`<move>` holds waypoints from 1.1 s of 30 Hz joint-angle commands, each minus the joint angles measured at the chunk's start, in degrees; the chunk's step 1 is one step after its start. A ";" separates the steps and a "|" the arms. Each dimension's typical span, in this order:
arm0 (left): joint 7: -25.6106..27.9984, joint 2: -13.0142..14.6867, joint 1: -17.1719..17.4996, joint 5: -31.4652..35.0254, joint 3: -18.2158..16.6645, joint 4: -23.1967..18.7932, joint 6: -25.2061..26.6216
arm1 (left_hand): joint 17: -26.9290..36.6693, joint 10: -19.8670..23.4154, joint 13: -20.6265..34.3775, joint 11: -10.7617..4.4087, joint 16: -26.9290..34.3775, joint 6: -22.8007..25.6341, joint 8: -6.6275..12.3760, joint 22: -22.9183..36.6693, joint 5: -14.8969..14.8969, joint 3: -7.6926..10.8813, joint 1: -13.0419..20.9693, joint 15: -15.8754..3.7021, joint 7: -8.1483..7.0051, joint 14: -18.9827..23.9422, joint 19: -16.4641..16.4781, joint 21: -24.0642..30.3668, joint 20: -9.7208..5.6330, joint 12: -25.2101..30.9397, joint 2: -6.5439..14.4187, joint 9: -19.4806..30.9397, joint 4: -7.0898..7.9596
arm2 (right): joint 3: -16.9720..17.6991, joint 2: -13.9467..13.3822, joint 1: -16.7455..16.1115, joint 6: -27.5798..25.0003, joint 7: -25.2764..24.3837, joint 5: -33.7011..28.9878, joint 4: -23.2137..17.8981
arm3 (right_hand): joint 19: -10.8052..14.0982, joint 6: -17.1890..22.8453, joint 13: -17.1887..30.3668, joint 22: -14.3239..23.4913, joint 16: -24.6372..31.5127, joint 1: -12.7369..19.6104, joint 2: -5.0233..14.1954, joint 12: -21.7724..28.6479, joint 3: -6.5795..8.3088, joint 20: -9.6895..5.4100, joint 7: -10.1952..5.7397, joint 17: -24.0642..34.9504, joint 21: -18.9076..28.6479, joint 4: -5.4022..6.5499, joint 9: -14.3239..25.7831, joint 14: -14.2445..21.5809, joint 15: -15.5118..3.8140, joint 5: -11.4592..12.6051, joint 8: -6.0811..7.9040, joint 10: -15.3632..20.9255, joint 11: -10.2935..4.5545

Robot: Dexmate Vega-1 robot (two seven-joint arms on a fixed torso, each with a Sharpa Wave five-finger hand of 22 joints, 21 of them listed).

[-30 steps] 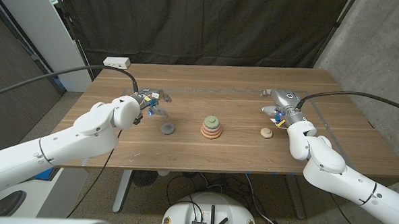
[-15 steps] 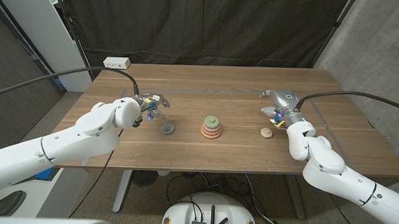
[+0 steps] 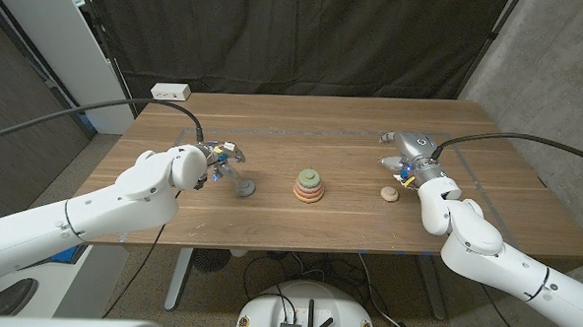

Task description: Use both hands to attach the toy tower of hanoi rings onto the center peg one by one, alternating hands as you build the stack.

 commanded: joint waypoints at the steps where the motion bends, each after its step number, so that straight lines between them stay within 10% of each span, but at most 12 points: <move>1: -0.85 -1.14 -0.71 1.72 1.78 0.64 1.90 | -0.10 -0.01 0.11 0.39 0.53 -0.33 0.17 0.16 -0.29 0.11 0.97 -2.11 0.43 -0.12 0.70 -0.36 -5.19 0.17 -0.09 0.03 -0.05 | -0.38 0.37 0.34 -0.24 0.05 0.05 0.19 | 0.42 0.53 0.08 -0.02 0.21 -0.57 0.16 -0.14 0.55 -0.26 0.06 0.08 0.22 0.05 0.21 -0.08 0.17 0.22 0.12 0.49 0.08; 33: -0.71 -4.28 -3.47 1.79 6.14 4.43 2.20 | -0.04 -0.44 -0.17 3.16 1.40 -1.99 0.30 0.25 -0.59 0.14 2.26 -2.09 3.27 -0.55 1.74 -1.87 -5.25 0.64 0.59 -0.04 0.05 | -0.60 0.00 0.18 -0.68 0.08 0.77 0.11 | 0.44 0.75 0.13 -0.06 0.43 -0.80 0.28 -0.30 0.95 -0.26 0.19 -0.10 0.12 -0.15 0.21 -0.36 0.16 0.19 -0.04 0.70 -0.02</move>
